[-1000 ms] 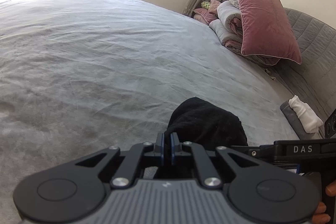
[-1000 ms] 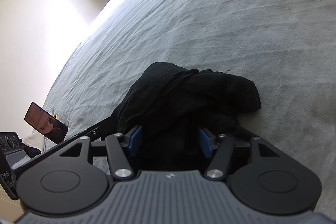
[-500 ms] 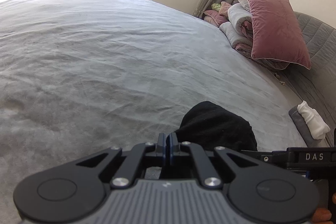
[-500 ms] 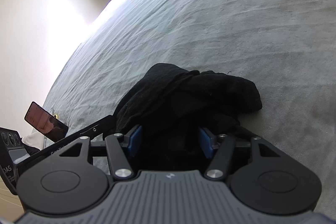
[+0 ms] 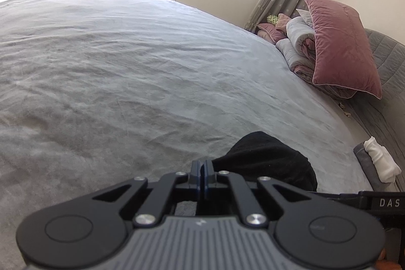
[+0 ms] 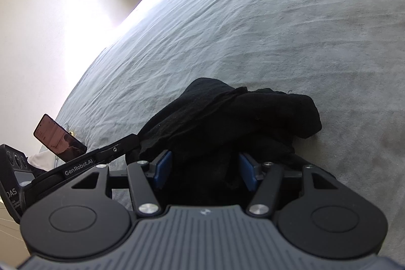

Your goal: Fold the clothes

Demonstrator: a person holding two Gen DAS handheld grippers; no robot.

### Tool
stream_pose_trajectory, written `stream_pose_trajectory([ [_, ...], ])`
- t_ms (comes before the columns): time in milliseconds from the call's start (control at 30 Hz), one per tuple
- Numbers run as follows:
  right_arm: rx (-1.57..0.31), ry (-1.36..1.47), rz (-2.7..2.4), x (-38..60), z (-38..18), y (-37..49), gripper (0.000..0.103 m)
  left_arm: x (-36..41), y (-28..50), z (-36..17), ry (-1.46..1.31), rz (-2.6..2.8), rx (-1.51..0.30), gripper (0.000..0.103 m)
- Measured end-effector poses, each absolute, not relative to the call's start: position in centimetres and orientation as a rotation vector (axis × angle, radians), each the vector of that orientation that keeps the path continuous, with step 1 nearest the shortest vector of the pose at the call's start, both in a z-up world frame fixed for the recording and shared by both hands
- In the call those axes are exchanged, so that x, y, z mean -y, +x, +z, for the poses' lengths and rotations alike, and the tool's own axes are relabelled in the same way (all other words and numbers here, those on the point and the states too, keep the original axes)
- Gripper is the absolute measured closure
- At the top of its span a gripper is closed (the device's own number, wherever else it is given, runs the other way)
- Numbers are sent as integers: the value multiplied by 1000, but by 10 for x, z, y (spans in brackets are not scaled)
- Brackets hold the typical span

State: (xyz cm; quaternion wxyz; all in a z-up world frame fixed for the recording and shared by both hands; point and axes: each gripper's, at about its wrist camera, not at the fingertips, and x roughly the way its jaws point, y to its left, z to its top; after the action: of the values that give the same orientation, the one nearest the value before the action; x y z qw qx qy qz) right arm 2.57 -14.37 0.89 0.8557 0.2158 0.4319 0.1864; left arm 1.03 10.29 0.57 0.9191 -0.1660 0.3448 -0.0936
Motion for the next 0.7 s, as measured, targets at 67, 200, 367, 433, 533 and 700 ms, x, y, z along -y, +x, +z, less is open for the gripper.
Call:
stream_pose_trajectory([
  [67, -903, 442, 402, 141, 11, 25, 42, -104, 11, 3, -337, -183, -729, 101],
  [200, -901, 431, 417, 137, 11, 24, 42, -108, 18, -5, -348, -174, -797, 100],
  [367, -905, 424, 422, 135, 11, 23, 42, -102, 18, -1, -335, -226, -767, 96],
  [433, -909, 408, 424, 132, 9, 23, 42, -99, 17, 3, -340, -249, -741, 88],
  [533, -915, 376, 427, 126, 6, 21, 42, -93, 20, 9, -359, -286, -709, 71],
  [700, -914, 347, 433, 122, 6, 19, 41, -73, 24, 16, -375, -404, -687, 56],
])
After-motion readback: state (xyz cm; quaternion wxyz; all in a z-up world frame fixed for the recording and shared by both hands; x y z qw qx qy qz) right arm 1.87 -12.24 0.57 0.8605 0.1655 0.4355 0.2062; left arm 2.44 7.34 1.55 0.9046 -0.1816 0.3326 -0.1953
